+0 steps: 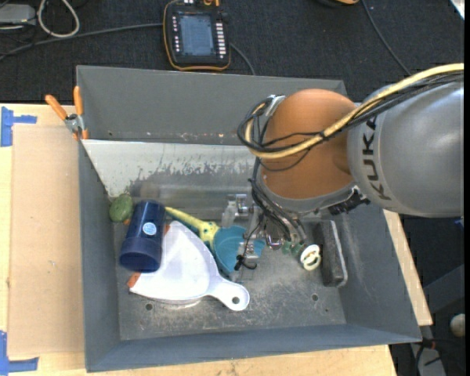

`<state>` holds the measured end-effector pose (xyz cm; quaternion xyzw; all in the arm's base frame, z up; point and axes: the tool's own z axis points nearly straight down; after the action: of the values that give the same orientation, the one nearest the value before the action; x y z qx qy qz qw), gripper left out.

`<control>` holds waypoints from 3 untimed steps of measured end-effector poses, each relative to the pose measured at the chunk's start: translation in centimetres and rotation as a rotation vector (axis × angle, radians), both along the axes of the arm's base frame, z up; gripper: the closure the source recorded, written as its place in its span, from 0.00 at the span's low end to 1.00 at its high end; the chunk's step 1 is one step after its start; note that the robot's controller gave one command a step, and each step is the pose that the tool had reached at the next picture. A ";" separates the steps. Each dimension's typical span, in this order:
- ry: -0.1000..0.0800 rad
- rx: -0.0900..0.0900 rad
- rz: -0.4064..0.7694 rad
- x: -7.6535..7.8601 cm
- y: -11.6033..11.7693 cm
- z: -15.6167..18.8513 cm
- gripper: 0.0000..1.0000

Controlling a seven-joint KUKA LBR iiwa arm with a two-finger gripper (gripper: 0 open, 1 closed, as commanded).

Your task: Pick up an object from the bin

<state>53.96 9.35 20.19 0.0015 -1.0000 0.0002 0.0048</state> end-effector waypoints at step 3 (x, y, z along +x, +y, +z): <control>-0.030 -0.003 0.097 6.7 -5.0 -7.3 0.00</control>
Offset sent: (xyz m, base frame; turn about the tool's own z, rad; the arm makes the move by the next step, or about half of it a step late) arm -0.0584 0.0775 -0.1319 -0.0957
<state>60.69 4.32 12.90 0.0501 -0.9987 0.0020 -0.0102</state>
